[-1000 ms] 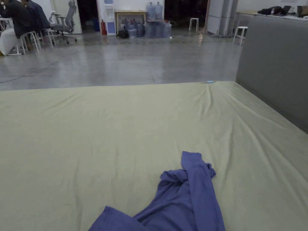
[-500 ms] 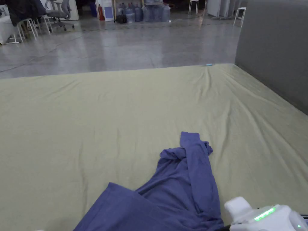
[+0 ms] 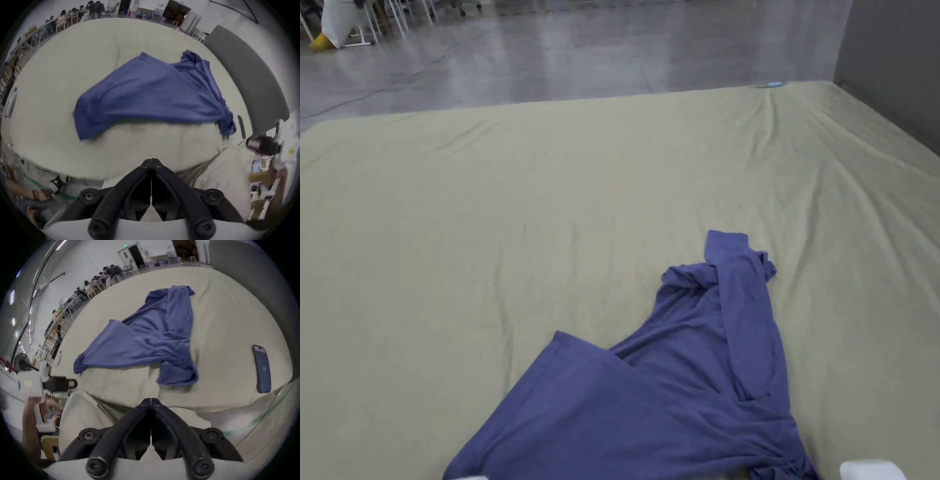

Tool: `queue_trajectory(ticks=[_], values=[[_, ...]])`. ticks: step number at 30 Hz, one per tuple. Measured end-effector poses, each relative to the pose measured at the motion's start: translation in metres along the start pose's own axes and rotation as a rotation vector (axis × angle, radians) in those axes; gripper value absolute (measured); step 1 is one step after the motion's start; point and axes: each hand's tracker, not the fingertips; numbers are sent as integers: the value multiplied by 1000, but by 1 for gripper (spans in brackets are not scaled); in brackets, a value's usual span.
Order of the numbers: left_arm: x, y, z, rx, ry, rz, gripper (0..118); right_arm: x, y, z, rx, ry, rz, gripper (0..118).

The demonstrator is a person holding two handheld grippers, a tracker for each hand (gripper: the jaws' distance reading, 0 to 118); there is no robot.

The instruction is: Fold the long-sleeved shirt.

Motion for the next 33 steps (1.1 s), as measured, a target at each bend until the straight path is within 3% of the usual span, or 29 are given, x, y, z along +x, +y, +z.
queue_trajectory(ticks=[1, 2, 5, 10, 13, 15, 16, 17, 18, 19, 20, 21, 23, 25, 30, 31, 33], values=[[2, 21, 1, 36, -2, -11, 63, -2, 2, 0, 3, 4, 4, 0], [5, 46, 0, 74, -5, -33, 118, -1, 7, 5, 9, 10, 7, 0], [15, 124, -27, 147, 43, -100, 115, -4, 9, 4, 22, 28, -2, 0], [8, 222, -93, 6, 181, -76, 114, 9, 5, 8, 10, 26, -73, 0], [4, 223, -150, -24, 140, -37, 102, 21, 3, 6, 1, 6, -114, 0], [-2, 233, -172, -60, 177, -31, 77, 30, 6, 6, -6, -22, -136, 0], [-4, 231, -180, -69, 185, -34, 77, 33, 8, 5, -7, -30, -144, 0], [-4, 229, -184, -95, 206, -29, 67, 37, 11, 4, -12, -40, -154, 0], [-4, 225, -176, -51, 194, -61, 50, 40, 15, 3, -18, -56, -167, 0], [0, 224, -171, -30, 217, -89, 19, 43, 18, 3, -16, -75, -179, 0], [5, 222, -166, -13, 243, -138, 0, 47, 21, 2, -11, -91, -190, 3], [9, 220, -160, 10, 234, -199, 0, 52, 26, 0, -7, -100, -201, 29], [24, 210, -139, 29, 264, -248, 0, 62, 36, -6, 16, -103, -247, 115], [27, 204, -125, -13, 127, -194, 0, 73, 50, -17, 31, -82, -288, 118], [19, 204, -78, 85, 80, -150, 0, 79, 96, -44, 37, -56, -324, 117], [18, 203, -70, 95, 79, -150, 0, 80, 106, -53, 15, -47, -325, 114], [18, 197, -49, 130, 74, -148, 0, 83, 125, -78, -54, -14, -355, 88]])
